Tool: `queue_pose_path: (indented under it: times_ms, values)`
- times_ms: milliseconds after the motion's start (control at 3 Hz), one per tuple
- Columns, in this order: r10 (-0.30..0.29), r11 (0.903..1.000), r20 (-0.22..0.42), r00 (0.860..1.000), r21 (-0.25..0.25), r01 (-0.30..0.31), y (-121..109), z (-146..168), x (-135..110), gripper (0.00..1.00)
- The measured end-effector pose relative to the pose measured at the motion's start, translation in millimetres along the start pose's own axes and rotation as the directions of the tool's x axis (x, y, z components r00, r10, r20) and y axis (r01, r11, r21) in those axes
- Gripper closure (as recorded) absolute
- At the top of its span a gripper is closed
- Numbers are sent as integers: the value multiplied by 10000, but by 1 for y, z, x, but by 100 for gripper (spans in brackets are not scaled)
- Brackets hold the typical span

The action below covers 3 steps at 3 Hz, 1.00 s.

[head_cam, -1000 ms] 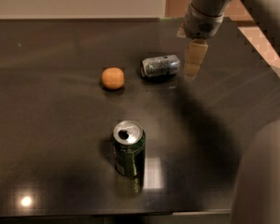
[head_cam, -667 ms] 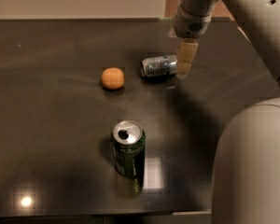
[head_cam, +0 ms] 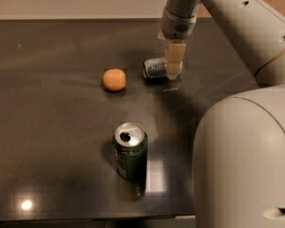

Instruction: Place 7up can upright

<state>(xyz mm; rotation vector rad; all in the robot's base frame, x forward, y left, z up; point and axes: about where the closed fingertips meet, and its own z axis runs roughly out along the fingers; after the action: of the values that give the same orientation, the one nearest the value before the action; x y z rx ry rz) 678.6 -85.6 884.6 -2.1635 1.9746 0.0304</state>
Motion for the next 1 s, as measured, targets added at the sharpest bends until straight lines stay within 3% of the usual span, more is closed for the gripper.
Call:
queue_pose_path:
  times_ms: [1000]
  values:
    - [-503,9967,12,9987,-638,503,-3,35,-30,0]
